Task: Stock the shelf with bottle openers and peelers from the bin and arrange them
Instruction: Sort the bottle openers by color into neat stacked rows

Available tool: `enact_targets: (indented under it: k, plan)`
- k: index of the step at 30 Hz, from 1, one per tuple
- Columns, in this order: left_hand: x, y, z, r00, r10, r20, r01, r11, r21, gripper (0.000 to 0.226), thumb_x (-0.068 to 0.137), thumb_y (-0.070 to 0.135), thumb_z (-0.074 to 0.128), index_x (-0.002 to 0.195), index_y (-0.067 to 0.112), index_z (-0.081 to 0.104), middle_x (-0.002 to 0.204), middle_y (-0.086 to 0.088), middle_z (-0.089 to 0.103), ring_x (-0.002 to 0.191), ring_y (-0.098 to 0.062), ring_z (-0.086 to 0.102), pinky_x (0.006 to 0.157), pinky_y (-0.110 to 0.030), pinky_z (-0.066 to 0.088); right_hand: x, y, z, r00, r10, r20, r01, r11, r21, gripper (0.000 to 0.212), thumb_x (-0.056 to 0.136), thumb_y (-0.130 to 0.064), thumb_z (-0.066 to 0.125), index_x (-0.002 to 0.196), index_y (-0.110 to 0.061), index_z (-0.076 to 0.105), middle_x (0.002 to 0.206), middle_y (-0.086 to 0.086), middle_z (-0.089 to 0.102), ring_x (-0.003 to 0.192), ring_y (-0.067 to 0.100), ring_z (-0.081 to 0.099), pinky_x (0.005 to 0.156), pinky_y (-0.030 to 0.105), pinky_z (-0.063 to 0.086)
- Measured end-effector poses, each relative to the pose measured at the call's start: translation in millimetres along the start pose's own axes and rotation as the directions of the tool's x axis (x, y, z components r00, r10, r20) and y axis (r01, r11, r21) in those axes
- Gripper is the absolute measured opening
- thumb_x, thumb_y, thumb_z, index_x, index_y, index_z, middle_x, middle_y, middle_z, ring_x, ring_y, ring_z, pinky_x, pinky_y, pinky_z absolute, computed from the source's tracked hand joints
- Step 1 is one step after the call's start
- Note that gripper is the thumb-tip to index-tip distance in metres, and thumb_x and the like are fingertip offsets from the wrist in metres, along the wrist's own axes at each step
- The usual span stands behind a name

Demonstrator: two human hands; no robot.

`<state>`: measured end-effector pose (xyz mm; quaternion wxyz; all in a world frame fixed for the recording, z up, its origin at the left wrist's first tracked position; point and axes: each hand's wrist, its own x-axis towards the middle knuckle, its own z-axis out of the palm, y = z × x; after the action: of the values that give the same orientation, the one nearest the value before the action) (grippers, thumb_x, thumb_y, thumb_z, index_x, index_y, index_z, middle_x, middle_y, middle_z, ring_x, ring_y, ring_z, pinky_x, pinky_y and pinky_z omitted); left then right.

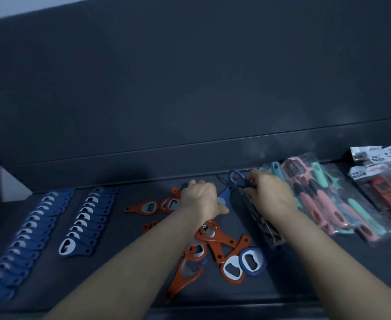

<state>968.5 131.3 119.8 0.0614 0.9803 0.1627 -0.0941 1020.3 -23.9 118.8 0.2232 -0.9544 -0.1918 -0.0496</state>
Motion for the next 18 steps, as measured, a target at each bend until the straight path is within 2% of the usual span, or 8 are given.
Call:
enact_targets:
  k: [3, 6, 10, 12, 15, 18]
  plan:
    - [2, 6, 1, 1.0, -0.022, -0.012, 0.02, 0.992, -0.127, 0.054, 0.075, 0.042, 0.077, 0.115, 0.015, 0.052, 0.113, -0.003, 0.06, 0.113, -0.026, 0.051, 0.088, -0.036, 0.046, -3, 2, -2, 1.0, -0.011, -0.014, 0.011, 1.0, -0.007, 0.024, 0.086, -0.027, 0.062, 0.109, -0.024, 0.06, 0.109, 0.003, 0.064, 0.102, 0.029, 0.059, 0.067, 0.029, 0.033]
    - [3, 5, 3, 0.993, -0.015, -0.117, -0.022, 0.95, -0.312, 0.023, 0.081, 0.027, 0.071, 0.095, 0.018, 0.055, 0.098, -0.002, 0.066, 0.099, -0.024, 0.061, 0.079, -0.032, 0.047, -4, 0, -3, 0.999, -0.015, -0.036, 0.015, 1.0, 0.01, 0.021, 0.085, -0.029, 0.063, 0.106, -0.027, 0.061, 0.108, 0.002, 0.064, 0.103, 0.028, 0.059, 0.069, 0.03, 0.037]
    - [-2, -25, 1, 0.974, -0.098, -0.203, -0.048, 0.791, -0.61, 0.015, 0.078, 0.028, 0.073, 0.079, 0.023, 0.059, 0.075, 0.002, 0.065, 0.079, -0.024, 0.064, 0.071, -0.036, 0.052, -4, -17, -1, 0.997, -0.045, -0.067, 0.049, 0.996, 0.07, 0.02, 0.085, -0.03, 0.065, 0.104, -0.026, 0.061, 0.102, 0.001, 0.063, 0.102, 0.027, 0.058, 0.071, 0.032, 0.042]
    - [-9, -50, -3, 0.957, -0.133, -0.257, -0.068, 0.761, -0.645, 0.015, 0.077, 0.026, 0.075, 0.073, 0.026, 0.06, 0.066, 0.007, 0.063, 0.072, -0.02, 0.063, 0.066, -0.033, 0.05, -4, -34, 4, 0.994, -0.09, -0.065, 0.095, 0.992, 0.086, 0.02, 0.085, -0.029, 0.065, 0.104, -0.026, 0.061, 0.1, 0.001, 0.063, 0.102, 0.027, 0.058, 0.073, 0.033, 0.043]
    - [-29, -95, -12, 0.935, -0.188, -0.3, -0.059, 0.754, -0.654, 0.01, 0.078, 0.026, 0.075, 0.076, 0.026, 0.064, 0.067, 0.007, 0.067, 0.068, -0.015, 0.064, 0.062, -0.029, 0.048, -8, -67, 14, 0.987, -0.157, -0.044, 0.16, 0.982, 0.097, 0.019, 0.086, -0.029, 0.064, 0.105, -0.026, 0.06, 0.101, 0.001, 0.062, 0.103, 0.025, 0.057, 0.073, 0.033, 0.042]
    - [-54, -147, -15, 0.914, -0.254, -0.316, 0.001, 0.781, -0.625, 0.008, 0.079, 0.028, 0.075, 0.078, 0.027, 0.066, 0.076, 0.007, 0.07, 0.075, -0.012, 0.065, 0.071, -0.031, 0.052, -17, -106, 29, 0.974, -0.226, -0.025, 0.228, 0.967, 0.112, 0.02, 0.086, -0.03, 0.064, 0.104, -0.027, 0.058, 0.102, -0.002, 0.062, 0.105, 0.023, 0.055, 0.073, 0.032, 0.04]
